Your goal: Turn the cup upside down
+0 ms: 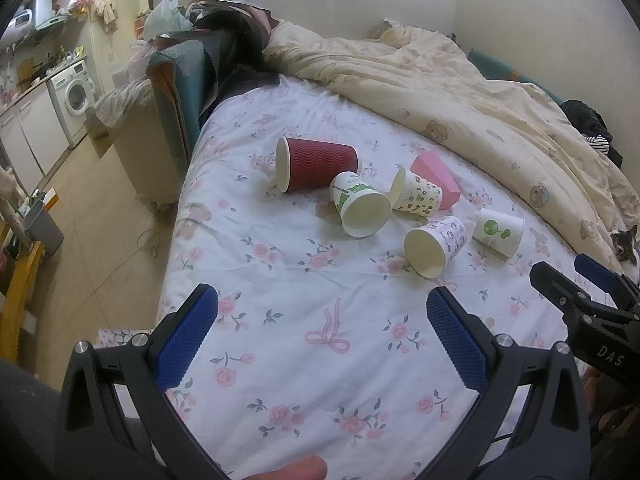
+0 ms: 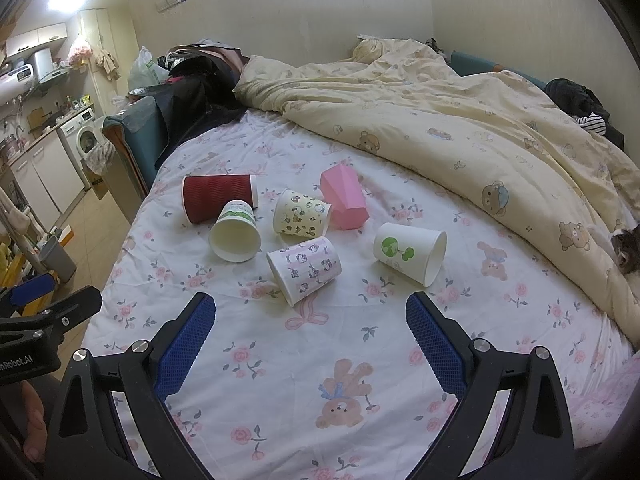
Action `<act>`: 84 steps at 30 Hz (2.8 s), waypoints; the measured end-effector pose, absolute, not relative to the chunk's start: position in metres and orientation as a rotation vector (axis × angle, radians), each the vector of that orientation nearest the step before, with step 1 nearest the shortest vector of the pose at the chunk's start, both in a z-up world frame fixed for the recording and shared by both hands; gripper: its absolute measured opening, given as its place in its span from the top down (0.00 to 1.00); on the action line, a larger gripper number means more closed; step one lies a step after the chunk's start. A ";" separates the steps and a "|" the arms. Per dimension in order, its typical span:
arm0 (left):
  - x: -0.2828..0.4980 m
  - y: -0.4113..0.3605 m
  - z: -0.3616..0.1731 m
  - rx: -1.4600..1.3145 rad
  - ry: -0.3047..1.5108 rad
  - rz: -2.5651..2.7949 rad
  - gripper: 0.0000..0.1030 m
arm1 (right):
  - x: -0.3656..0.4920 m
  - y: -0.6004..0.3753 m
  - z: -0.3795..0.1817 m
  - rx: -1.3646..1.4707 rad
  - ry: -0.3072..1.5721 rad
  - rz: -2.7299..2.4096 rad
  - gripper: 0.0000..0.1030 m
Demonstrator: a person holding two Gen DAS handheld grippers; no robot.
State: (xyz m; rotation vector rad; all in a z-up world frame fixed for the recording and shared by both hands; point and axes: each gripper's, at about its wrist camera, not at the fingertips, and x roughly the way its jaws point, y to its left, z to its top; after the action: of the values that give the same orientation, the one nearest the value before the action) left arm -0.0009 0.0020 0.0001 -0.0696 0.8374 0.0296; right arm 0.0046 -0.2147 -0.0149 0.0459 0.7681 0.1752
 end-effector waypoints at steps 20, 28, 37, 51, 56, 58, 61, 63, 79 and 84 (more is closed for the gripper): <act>0.000 0.002 0.000 -0.073 0.840 0.029 0.00 | 0.004 -0.214 -0.012 0.049 0.773 0.180 0.04; -0.003 0.001 -0.005 -0.073 0.841 0.026 0.00 | 0.002 -0.211 -0.015 0.045 0.773 0.180 0.04; -0.002 0.001 -0.006 -0.074 0.843 0.028 0.00 | 0.002 -0.211 -0.018 0.046 0.782 0.184 0.04; -0.003 -0.001 -0.014 -0.080 0.856 0.028 0.00 | 0.002 -0.211 -0.017 0.045 0.782 0.184 0.04; -0.002 -0.001 -0.016 -0.086 0.868 0.030 0.00 | 0.002 -0.210 -0.017 0.040 0.784 0.188 0.04; -0.002 0.000 -0.015 -0.089 0.876 0.022 0.00 | 0.002 -0.210 -0.016 0.041 0.787 0.190 0.04; 0.007 0.004 -0.012 -0.095 0.917 0.006 0.00 | 0.006 -0.211 -0.015 0.062 0.808 0.206 0.04; 0.016 0.010 -0.006 -0.106 0.927 0.017 0.00 | 0.014 -0.214 -0.013 0.086 0.845 0.241 0.04; 0.125 0.013 -0.020 -0.084 1.043 0.003 0.00 | 0.153 -0.183 -0.018 -0.188 1.050 0.479 0.06; 0.150 0.008 -0.033 -0.053 1.049 -0.008 0.00 | 0.193 -0.159 -0.037 -0.392 1.073 0.538 0.06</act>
State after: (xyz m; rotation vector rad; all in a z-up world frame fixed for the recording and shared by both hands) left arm 0.1496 0.0077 -0.0330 -0.0526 1.0495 -0.0084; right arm 0.1931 -0.1595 -0.0370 -0.3919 1.0734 0.5382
